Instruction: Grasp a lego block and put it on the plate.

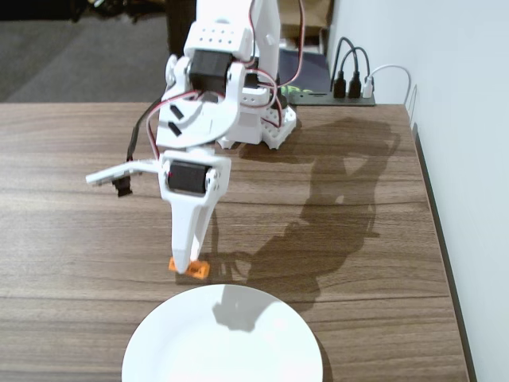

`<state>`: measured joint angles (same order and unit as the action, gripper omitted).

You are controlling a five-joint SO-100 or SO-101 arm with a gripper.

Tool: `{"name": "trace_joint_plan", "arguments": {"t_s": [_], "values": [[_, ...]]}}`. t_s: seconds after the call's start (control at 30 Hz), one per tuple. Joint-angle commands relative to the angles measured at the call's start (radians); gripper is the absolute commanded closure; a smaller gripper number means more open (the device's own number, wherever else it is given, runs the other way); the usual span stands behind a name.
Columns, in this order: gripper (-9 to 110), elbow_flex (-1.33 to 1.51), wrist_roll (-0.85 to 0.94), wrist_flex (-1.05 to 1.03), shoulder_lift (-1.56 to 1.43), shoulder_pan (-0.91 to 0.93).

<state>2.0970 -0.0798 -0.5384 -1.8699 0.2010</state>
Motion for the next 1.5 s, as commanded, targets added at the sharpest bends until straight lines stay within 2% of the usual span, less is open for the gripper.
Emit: {"name": "trace_joint_plan", "arguments": {"t_s": [0.0,0.43,0.8,1.47], "values": [[95,-0.075,0.012,0.06,0.044,-0.025],[95,-0.199,-0.02,0.103,0.293,-0.12],[95,-0.356,-0.089,-0.1,0.402,-0.129],[95,-0.383,-0.132,-0.133,0.463,-0.123]]}}
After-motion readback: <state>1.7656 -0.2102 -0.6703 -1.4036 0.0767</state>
